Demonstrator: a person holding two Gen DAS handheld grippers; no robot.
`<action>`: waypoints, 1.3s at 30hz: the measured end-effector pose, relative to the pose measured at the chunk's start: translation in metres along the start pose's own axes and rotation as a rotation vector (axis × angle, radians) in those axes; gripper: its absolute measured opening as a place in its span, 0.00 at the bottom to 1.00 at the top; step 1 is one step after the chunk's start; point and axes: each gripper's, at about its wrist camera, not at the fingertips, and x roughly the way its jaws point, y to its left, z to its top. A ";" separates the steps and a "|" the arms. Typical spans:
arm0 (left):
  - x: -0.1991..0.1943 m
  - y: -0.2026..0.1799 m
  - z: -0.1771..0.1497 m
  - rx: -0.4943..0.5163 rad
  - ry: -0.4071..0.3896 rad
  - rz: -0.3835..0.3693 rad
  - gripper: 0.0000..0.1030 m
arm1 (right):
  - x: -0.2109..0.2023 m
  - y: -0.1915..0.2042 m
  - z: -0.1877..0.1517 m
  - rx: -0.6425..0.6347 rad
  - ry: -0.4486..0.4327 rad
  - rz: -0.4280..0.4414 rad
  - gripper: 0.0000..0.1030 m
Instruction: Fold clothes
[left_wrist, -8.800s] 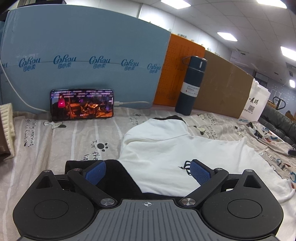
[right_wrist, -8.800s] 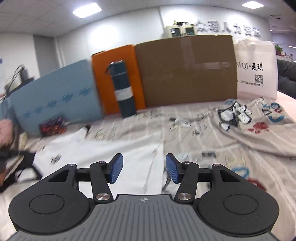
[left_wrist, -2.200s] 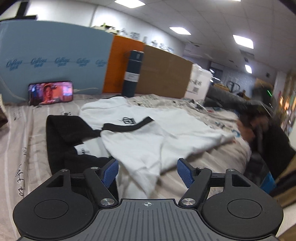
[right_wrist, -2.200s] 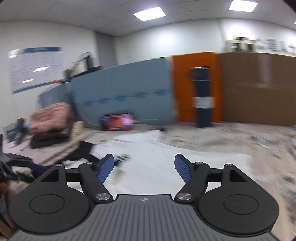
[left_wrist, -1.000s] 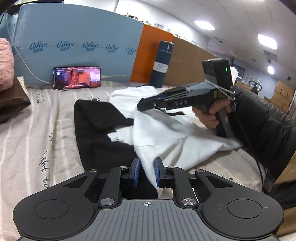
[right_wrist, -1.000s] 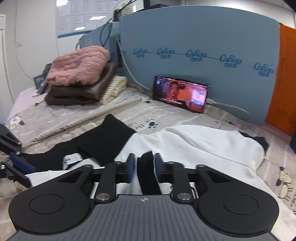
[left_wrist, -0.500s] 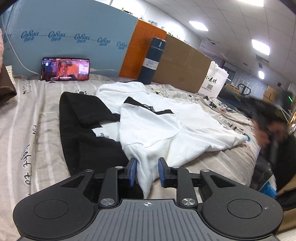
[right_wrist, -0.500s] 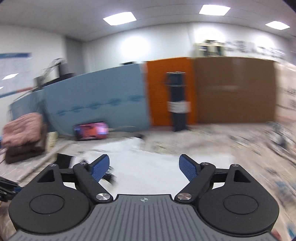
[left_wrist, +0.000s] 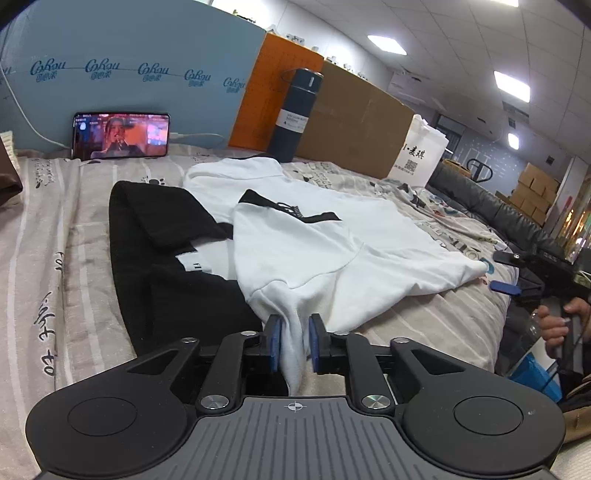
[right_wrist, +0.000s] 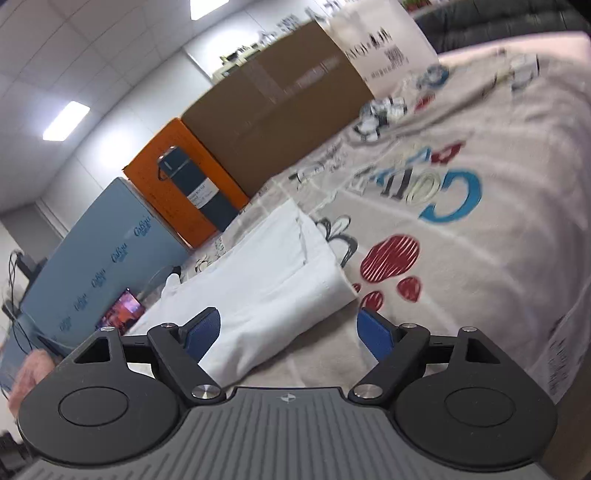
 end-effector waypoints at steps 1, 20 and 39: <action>0.001 0.000 -0.001 0.004 0.000 0.000 0.19 | 0.007 -0.002 0.001 0.032 0.006 -0.001 0.71; -0.027 -0.009 -0.007 0.109 0.029 0.039 0.03 | 0.028 0.003 0.006 -0.088 0.014 -0.156 0.08; -0.076 -0.023 0.107 0.333 -0.408 0.404 0.70 | 0.023 0.110 0.065 -0.548 -0.230 -0.001 0.77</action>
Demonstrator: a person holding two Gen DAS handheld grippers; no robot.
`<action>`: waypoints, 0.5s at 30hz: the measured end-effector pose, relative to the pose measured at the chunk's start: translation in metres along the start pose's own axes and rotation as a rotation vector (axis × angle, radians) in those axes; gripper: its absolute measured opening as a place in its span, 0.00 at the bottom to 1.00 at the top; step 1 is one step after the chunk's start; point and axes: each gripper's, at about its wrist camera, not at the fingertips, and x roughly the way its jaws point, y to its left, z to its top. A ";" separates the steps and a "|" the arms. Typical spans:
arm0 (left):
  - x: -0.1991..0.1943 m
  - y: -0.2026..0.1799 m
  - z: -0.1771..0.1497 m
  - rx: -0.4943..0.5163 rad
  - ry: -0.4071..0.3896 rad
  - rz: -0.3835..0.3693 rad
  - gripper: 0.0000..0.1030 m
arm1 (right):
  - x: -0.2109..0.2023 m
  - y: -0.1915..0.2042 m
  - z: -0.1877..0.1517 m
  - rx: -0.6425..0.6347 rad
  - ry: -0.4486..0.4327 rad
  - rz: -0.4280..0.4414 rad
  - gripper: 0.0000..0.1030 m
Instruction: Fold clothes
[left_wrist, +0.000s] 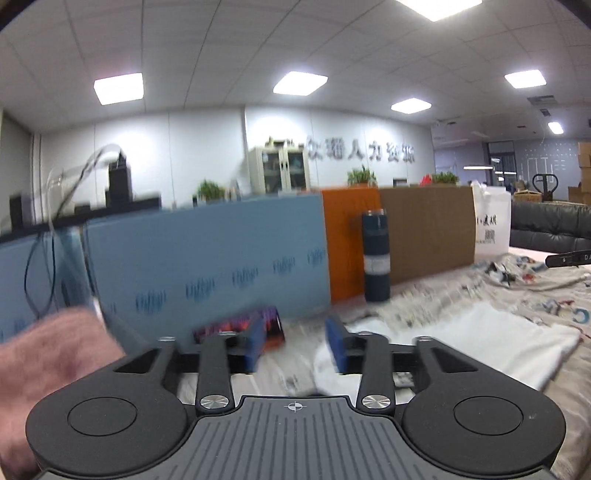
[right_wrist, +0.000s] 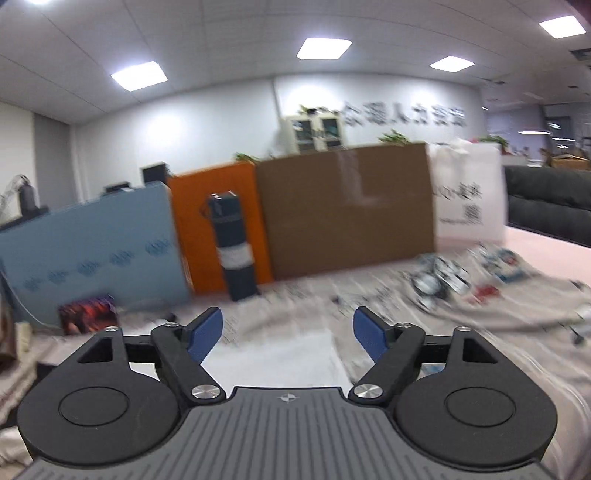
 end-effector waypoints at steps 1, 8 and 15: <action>0.007 0.000 0.009 0.015 -0.026 0.008 0.87 | 0.006 0.003 0.007 0.005 -0.011 0.032 0.78; 0.078 0.007 0.032 -0.064 -0.083 -0.028 1.00 | 0.071 0.038 0.042 0.020 0.006 0.201 0.81; 0.154 0.026 0.026 -0.228 -0.088 -0.045 1.00 | 0.143 0.071 0.040 0.082 0.095 0.292 0.83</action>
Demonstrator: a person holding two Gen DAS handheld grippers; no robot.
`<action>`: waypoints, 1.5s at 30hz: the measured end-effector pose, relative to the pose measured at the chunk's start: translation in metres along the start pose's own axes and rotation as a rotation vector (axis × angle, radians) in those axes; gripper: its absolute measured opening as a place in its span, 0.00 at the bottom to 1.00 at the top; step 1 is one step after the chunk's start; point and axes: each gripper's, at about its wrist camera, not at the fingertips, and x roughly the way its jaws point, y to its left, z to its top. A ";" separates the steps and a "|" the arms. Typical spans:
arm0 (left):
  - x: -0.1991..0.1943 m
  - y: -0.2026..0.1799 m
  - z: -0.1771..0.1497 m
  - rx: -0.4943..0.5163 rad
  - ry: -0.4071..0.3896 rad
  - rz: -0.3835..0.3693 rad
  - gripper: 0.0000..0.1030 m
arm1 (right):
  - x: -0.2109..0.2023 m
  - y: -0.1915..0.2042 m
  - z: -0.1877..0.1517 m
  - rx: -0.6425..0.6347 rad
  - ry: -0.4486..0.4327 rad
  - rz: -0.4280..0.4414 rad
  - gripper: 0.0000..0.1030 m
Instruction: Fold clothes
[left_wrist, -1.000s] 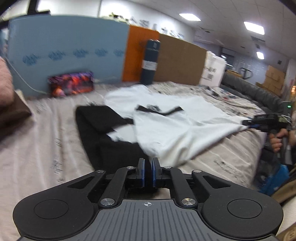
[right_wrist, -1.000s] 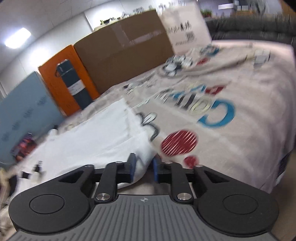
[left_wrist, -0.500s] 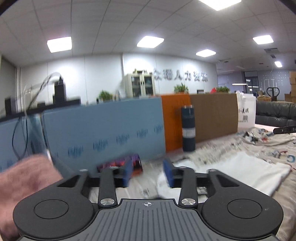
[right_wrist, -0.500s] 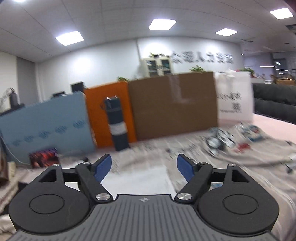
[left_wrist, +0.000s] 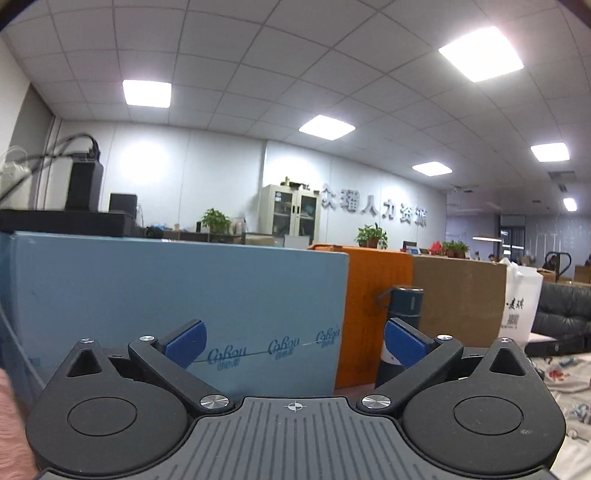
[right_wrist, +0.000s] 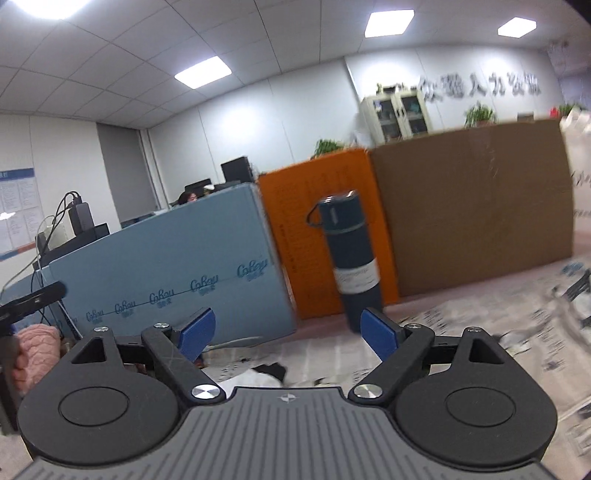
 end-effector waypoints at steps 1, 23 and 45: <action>0.014 0.004 -0.003 -0.036 0.038 -0.021 1.00 | 0.013 -0.001 -0.004 0.038 0.016 0.011 0.83; 0.183 0.003 -0.128 -0.232 0.603 -0.253 0.58 | 0.081 -0.023 -0.079 0.255 0.291 0.125 0.83; 0.041 -0.067 -0.117 0.263 0.412 -0.482 0.02 | 0.089 -0.058 -0.091 0.607 0.332 0.247 0.83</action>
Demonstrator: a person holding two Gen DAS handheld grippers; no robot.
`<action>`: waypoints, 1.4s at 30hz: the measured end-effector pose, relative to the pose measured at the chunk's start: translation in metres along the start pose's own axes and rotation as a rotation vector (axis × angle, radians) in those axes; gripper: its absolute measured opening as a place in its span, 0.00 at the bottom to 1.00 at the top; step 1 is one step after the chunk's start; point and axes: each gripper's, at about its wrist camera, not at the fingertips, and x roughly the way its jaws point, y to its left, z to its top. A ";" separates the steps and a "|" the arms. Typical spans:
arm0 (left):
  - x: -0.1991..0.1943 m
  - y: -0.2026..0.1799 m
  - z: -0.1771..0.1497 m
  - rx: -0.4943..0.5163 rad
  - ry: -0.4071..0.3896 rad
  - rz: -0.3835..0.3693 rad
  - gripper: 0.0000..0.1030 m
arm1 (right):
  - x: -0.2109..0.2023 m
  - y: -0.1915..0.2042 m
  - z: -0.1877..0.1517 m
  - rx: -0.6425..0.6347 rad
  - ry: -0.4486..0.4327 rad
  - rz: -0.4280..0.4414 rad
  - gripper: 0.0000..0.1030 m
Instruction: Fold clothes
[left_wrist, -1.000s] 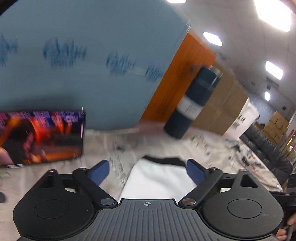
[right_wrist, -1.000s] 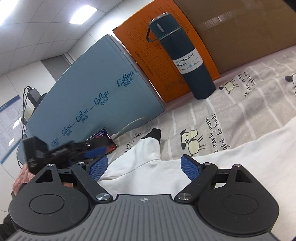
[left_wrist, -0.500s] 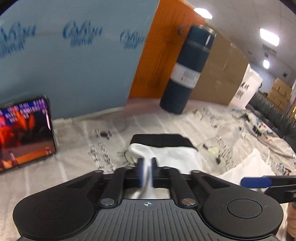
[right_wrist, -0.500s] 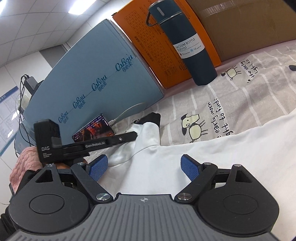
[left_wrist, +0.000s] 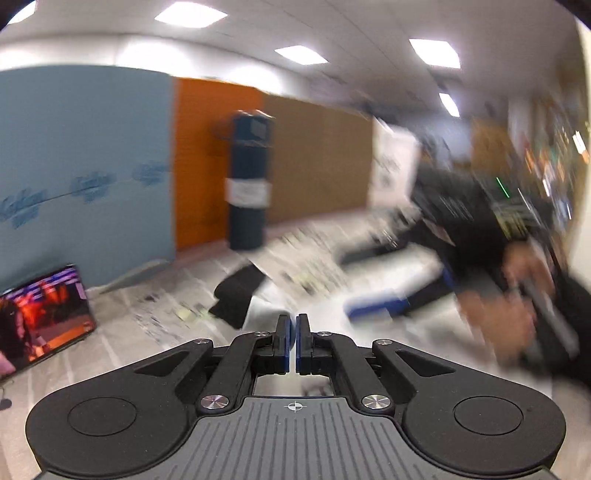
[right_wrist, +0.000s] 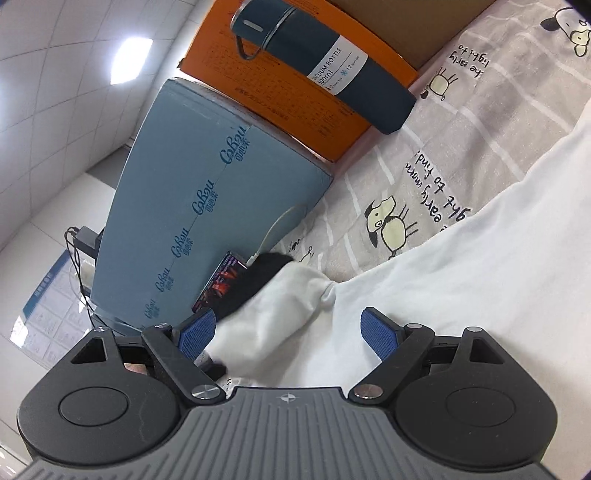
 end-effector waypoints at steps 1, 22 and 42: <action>0.002 -0.007 -0.003 0.049 0.039 -0.003 0.05 | 0.000 0.000 0.000 0.001 0.001 0.002 0.83; 0.012 -0.001 0.002 -0.031 -0.006 0.018 0.00 | 0.000 -0.003 0.000 0.015 0.015 -0.003 0.83; 0.000 -0.083 -0.040 0.613 0.078 0.137 0.24 | -0.010 -0.001 -0.011 0.051 0.082 -0.025 0.68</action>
